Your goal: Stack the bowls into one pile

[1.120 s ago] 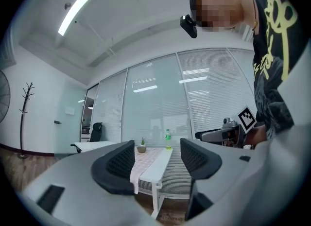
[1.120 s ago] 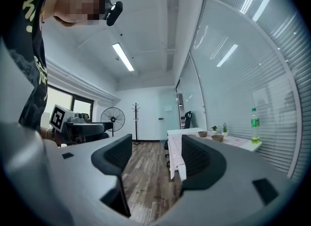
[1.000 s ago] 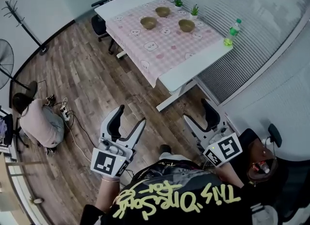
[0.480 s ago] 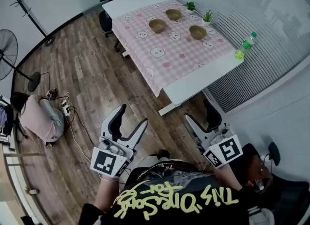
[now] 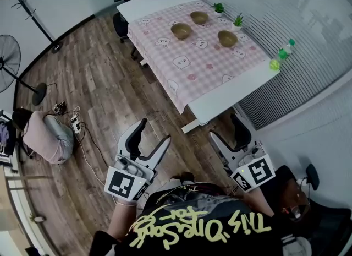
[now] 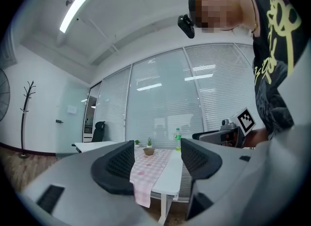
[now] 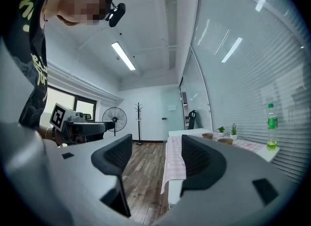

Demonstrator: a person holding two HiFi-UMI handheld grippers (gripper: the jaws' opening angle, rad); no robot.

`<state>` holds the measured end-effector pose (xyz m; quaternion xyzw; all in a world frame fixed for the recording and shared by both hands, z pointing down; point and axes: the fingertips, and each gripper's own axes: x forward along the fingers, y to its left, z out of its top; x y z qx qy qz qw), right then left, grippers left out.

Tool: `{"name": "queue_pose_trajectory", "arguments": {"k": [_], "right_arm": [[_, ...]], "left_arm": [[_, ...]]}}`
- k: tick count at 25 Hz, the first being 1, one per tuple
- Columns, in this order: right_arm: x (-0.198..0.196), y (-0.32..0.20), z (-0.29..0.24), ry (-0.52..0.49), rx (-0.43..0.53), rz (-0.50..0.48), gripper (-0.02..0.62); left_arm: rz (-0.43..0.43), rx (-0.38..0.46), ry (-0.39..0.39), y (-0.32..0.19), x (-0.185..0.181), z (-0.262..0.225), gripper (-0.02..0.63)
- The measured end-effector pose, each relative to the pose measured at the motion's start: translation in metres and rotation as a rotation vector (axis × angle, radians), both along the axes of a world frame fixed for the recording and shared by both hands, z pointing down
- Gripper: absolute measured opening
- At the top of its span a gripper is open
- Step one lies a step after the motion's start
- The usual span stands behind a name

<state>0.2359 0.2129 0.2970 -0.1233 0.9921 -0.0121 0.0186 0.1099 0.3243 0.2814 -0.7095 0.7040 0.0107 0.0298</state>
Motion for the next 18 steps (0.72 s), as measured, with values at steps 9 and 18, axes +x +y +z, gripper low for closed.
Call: {"name": "queue_pose_trajectory", "arguments": {"k": [9,18], "right_arm": [[-0.011,-0.009,-0.006,-0.002,0.023,-0.007,0.301],[-0.015,-0.025,0.001,0.004,0.024,-0.015,0.301]], "left_arm": [[-0.002,0.000,-0.002,-0.007,-0.008,0.000,0.298],[-0.012,-0.009,0.004,-0.020,-0.013,0.004,0.298]]}}
